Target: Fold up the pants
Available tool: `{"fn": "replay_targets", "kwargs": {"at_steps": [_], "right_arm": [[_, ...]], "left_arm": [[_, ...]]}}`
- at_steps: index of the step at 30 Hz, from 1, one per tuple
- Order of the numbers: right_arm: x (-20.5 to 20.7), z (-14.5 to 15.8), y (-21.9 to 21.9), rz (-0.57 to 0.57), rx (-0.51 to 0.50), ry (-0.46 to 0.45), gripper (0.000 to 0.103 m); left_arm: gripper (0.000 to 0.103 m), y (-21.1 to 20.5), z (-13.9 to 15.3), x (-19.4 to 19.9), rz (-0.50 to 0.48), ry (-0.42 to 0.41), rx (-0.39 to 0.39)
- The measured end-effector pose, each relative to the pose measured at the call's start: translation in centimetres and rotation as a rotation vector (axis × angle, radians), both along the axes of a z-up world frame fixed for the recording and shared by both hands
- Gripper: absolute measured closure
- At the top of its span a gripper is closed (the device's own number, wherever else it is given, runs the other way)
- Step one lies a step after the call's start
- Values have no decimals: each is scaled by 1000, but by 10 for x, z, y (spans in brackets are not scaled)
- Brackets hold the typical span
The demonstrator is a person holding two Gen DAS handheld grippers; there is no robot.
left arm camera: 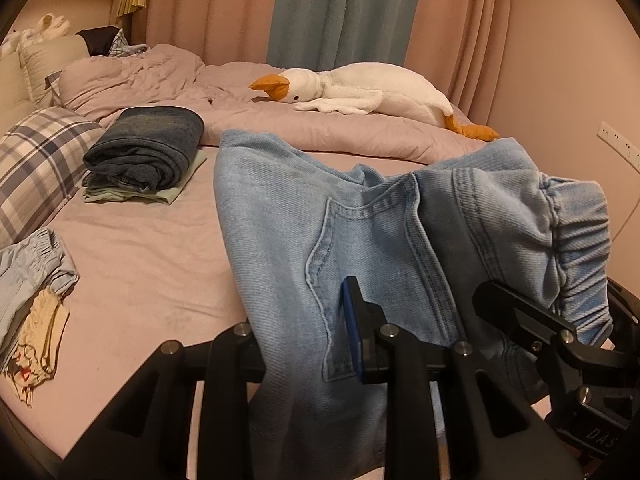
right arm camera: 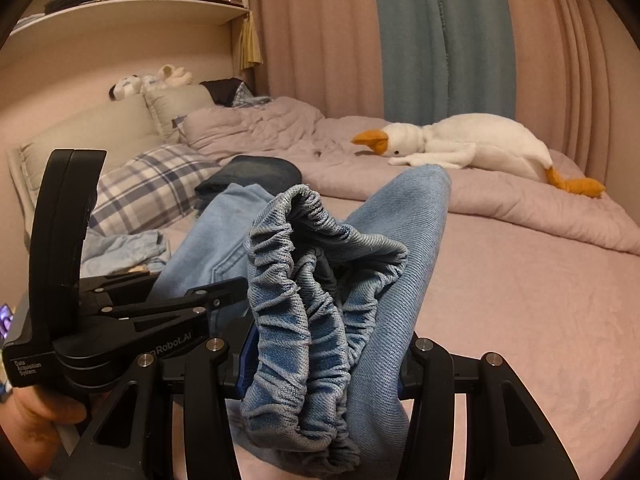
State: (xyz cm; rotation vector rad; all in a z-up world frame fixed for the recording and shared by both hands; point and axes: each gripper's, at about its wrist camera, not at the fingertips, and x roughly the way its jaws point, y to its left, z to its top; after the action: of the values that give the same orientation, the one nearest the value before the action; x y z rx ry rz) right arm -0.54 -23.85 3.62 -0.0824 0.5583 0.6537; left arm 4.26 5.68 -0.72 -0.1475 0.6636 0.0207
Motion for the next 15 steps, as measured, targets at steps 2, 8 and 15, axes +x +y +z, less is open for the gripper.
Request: {"fn": "replay_targets", "kwargs": {"at_steps": [2,8,15], "right_arm": [[7,-1,1,-3,-1,4,52],[22,-8,4,-15,-2,19,52],[34,-17,7,-24,-2,40,52]], "left_arm": [[78,0,-2,6,-3,5,3],[78,2,-8,23,-11,23,11],[78,3,-17,43,-13,45,10]]}}
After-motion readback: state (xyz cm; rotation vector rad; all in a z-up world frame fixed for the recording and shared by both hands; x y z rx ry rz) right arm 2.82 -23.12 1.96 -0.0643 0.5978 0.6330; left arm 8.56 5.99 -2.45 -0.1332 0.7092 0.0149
